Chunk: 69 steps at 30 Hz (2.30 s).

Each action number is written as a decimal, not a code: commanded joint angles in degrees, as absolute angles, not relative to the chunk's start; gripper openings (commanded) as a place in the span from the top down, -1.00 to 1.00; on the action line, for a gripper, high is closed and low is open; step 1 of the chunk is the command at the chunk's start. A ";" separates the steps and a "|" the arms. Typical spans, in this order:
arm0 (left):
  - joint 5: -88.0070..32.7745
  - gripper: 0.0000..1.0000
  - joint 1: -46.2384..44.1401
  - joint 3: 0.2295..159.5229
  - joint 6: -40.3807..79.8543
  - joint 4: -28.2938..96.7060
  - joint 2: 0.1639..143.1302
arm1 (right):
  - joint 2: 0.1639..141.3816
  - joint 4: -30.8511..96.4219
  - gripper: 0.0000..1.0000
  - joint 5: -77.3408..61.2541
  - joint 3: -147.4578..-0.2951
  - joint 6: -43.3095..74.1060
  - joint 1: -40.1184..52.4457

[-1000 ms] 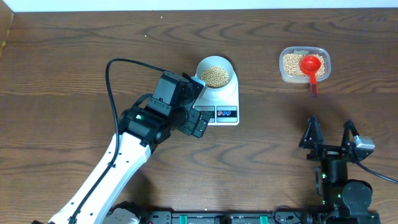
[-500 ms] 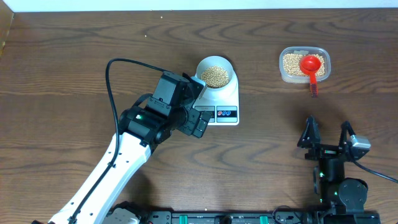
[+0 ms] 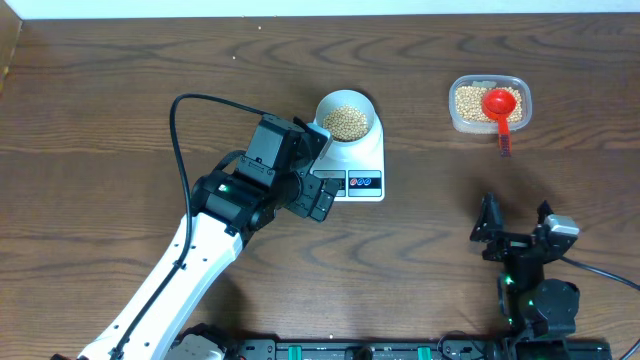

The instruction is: Scoop item into bowl and weigh 50g on scale

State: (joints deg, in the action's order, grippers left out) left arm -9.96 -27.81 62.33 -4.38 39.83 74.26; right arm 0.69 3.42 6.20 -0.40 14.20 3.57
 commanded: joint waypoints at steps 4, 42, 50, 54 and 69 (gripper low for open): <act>-9.23 -0.99 -27.66 62.11 -4.71 39.88 74.15 | 0.27 3.62 -0.98 7.33 -0.32 8.27 4.36; -9.23 -0.99 -27.66 62.11 -4.71 39.88 74.15 | 0.30 3.62 -0.98 7.35 -0.32 8.27 4.34; -9.23 -0.99 -27.66 62.11 -4.71 39.86 74.15 | 0.30 3.62 -0.99 7.35 -0.32 8.27 4.34; -9.23 -0.99 -27.66 62.11 -4.71 39.88 74.15 | 0.30 3.62 -0.99 7.35 -0.32 8.27 4.34; -9.26 -0.98 -27.66 60.73 -4.69 39.83 73.25 | 0.30 3.62 -0.99 7.33 -0.32 8.27 4.34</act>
State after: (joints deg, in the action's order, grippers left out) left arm -9.96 -27.81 62.24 -4.38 39.81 74.24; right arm 0.69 3.42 6.46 -0.40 9.30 4.05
